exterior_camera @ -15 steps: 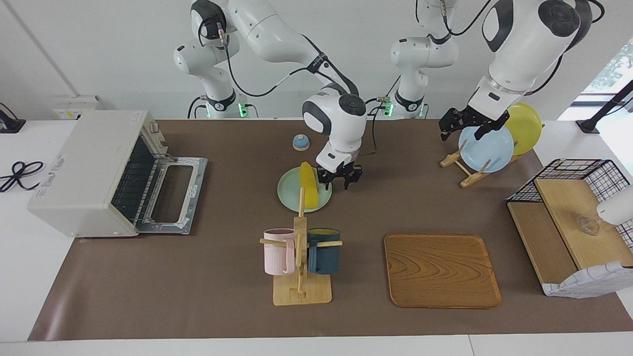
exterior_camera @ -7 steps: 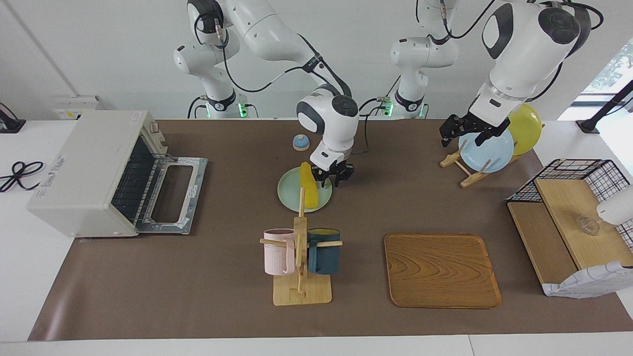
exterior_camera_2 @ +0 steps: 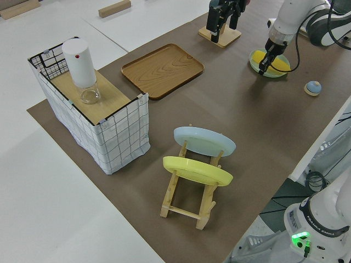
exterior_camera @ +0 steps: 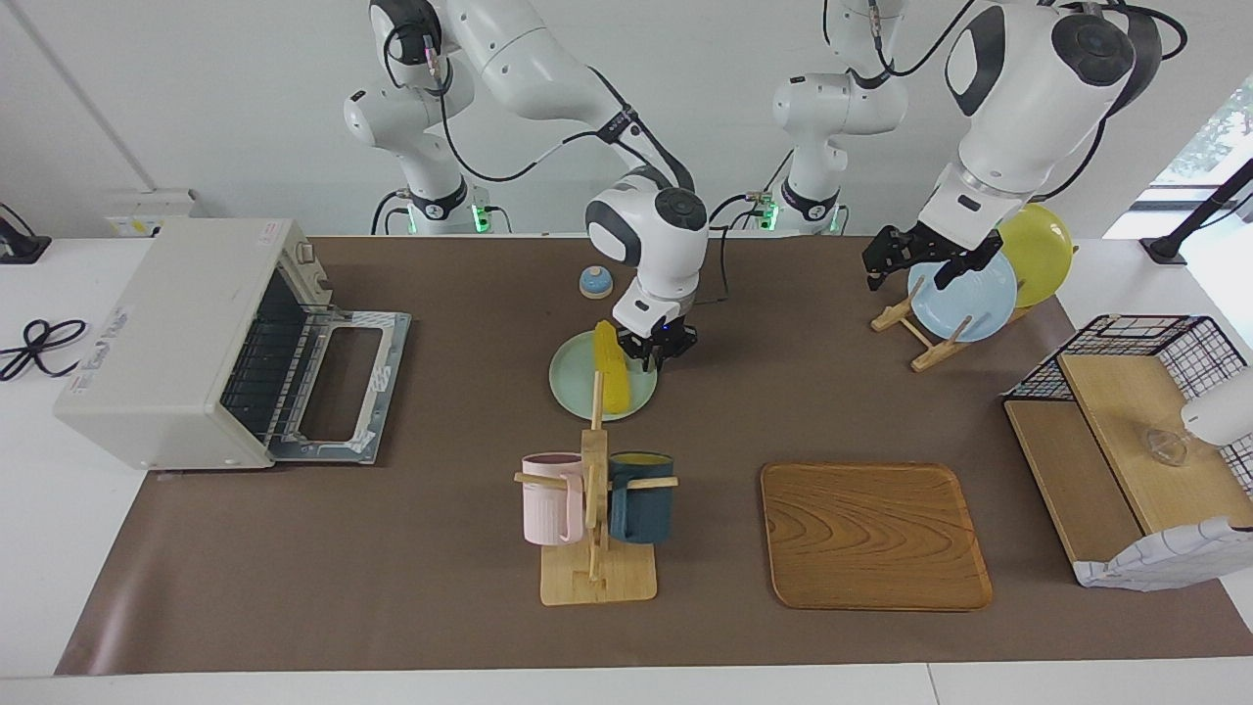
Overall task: Put corn in oven
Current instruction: 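Grasp the corn on the green plate with the right gripper, then carry the corn with the right gripper to the open toaster oven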
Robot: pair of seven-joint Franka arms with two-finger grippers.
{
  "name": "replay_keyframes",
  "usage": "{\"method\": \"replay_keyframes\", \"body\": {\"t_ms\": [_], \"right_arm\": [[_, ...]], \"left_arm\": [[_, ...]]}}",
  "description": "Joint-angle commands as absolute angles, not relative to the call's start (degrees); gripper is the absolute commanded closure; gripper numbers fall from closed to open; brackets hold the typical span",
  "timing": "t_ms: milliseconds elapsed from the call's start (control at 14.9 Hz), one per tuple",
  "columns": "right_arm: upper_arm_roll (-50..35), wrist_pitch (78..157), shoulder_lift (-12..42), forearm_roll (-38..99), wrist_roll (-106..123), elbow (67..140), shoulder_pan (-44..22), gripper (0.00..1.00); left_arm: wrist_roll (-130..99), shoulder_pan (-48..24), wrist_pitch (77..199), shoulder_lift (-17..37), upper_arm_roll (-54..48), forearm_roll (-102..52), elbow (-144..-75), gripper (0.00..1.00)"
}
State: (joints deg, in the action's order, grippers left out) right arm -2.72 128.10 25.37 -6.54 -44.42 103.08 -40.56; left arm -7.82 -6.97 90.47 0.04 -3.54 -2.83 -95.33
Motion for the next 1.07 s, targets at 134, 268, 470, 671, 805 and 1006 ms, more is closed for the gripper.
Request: {"method": "replay_keyframes", "body": {"t_ms": [134,268,470,671,805,1006], "right_arm": [[-3.1,130.0,23.6,-7.4,-44.2,106.0,-40.3,1.00],[-3.1,125.5,23.8,-8.9,-43.5,102.3,-40.3,1.00],[-3.1,111.3,25.0,-11.8,-37.2,90.7,-39.3,1.00],[-2.9,103.7,23.0,-12.0,-29.2,87.9,-36.1,1.00],[-2.6,98.3,19.5,-12.4,-25.7,89.1,-33.7,1.00],[-2.6,95.1,13.6,-12.5,-20.6,93.3,-27.4,1.00]], "left_arm": [[-8.0,-7.1,91.1,-0.7,-2.9,-1.9,-95.6,0.00],[-8.1,-7.2,90.8,-1.0,-2.9,-1.9,-95.5,0.00],[-8.3,-7.6,89.5,-1.8,-2.9,-1.9,-95.4,0.00],[-8.2,-7.4,89.4,-2.0,-2.9,-1.9,-95.4,0.00],[-8.2,-7.4,89.3,-2.0,-2.9,-1.9,-95.4,0.00],[-8.1,-7.3,89.6,-2.0,-2.9,-1.9,-95.6,0.00]]}}
